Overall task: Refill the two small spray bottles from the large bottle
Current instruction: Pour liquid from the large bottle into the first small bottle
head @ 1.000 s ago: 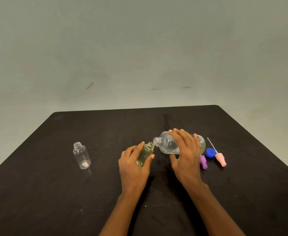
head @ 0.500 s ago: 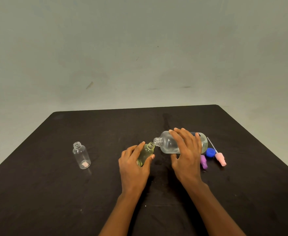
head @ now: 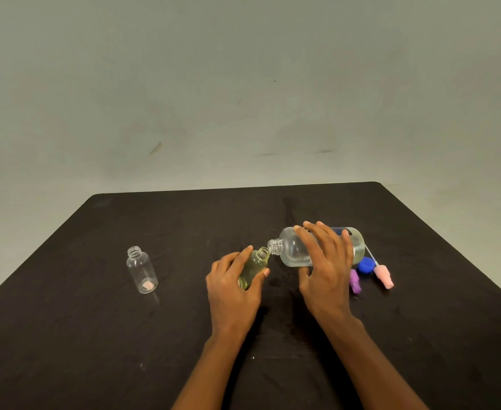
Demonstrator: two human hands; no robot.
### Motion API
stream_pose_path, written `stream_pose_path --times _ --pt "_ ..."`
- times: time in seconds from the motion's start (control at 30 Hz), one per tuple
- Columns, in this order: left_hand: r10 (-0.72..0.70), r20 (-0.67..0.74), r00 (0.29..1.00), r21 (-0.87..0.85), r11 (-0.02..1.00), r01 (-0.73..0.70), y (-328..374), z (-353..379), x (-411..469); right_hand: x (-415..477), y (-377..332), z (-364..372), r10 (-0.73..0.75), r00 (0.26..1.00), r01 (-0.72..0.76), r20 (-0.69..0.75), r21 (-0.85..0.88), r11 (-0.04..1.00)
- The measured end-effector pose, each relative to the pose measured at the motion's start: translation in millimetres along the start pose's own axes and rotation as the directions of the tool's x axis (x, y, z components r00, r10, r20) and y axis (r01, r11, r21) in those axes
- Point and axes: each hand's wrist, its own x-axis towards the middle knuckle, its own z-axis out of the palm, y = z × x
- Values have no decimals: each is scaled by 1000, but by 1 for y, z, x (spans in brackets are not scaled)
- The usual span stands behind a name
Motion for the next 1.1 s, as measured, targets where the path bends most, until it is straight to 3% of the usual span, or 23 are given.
stream_pose_path --times 1.1 --pt "19 -22 1000 11 1000 -18 2 -1 0 0 -4 -4 4 1000 -4 14 -28 1000"
